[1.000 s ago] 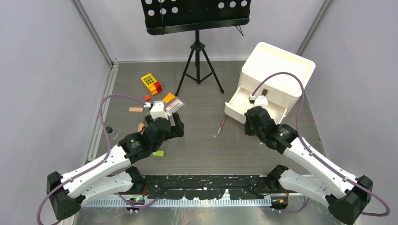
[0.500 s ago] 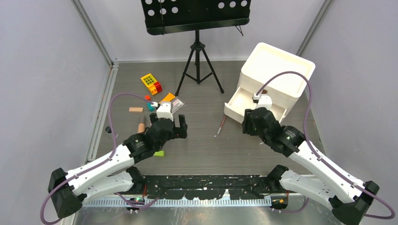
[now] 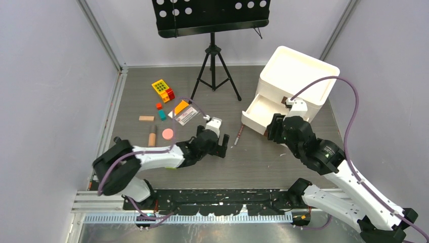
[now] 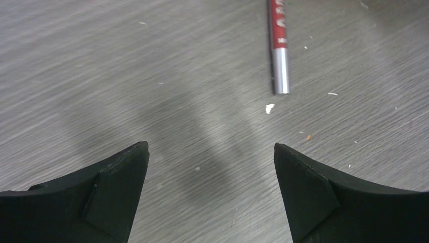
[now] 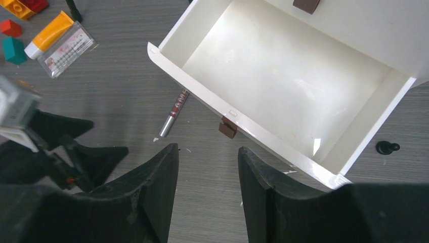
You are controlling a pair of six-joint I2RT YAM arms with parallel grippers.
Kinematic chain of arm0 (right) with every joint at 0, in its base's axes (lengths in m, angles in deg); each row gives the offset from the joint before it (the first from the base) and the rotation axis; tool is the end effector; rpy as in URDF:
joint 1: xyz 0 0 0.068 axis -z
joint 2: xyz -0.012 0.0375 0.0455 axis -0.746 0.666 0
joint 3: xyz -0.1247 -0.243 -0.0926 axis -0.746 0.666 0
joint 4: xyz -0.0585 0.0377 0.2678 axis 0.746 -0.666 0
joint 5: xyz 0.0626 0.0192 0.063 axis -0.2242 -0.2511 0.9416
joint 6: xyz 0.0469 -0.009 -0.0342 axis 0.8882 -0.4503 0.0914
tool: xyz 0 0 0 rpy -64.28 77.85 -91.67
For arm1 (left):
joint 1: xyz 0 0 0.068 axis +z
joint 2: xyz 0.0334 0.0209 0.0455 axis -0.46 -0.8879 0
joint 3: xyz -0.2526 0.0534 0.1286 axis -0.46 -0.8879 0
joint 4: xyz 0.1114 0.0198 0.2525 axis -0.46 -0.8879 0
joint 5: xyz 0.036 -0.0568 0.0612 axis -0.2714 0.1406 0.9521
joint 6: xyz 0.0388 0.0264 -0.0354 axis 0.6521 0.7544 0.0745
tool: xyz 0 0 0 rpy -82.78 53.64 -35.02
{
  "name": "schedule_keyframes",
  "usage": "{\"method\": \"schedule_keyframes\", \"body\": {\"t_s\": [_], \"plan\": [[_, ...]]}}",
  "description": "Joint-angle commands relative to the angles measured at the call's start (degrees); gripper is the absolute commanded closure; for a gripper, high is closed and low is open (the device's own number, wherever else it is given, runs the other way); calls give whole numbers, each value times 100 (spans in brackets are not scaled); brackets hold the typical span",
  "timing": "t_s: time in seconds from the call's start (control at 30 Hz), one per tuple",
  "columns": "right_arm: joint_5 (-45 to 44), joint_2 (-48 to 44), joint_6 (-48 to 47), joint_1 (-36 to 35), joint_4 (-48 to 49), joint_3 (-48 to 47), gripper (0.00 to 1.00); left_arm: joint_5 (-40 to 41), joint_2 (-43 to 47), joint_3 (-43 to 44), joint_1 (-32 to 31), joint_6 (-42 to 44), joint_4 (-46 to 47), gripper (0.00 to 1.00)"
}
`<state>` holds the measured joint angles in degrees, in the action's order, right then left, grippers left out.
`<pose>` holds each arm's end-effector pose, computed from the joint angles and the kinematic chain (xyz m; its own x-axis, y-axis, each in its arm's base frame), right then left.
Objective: Organize the makeup
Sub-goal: Pick up the makeup from the center of the board.
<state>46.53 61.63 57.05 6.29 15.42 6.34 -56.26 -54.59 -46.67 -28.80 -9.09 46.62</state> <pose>0.1255 0.0861 0.3520 -0.4967 0.0955 -0.8627 -0.0844 0.9839 0.1576 0.1800 -0.2430 0.1850 -0.5913 0.0899 -0.8014 0.4028 0.8938 -0.1970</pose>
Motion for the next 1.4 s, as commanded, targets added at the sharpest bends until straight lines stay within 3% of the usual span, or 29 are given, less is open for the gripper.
{"method": "schedule_keyframes", "body": {"t_s": [0.0, 0.2, 0.5, 1.03, 1.37], "plan": [[-166, -128, -50, -37, 140, -216, 48, 50, -754, 299, -273, 304, 1803, 4], [-246, -302, -125, -33, 26, -201, 47, 164, -1498, 705, -375, 592, 2298, 4], [-341, -538, -127, -41, -48, -120, 47, 566, -2405, 1592, -440, 773, 1733, 7], [-371, -602, -187, -37, -73, -65, 46, 773, -3173, 2102, -537, 1086, 1227, 46], [-461, -590, -216, -33, -47, -23, 46, 879, -3370, 2486, -591, 923, -7, 81]]}}
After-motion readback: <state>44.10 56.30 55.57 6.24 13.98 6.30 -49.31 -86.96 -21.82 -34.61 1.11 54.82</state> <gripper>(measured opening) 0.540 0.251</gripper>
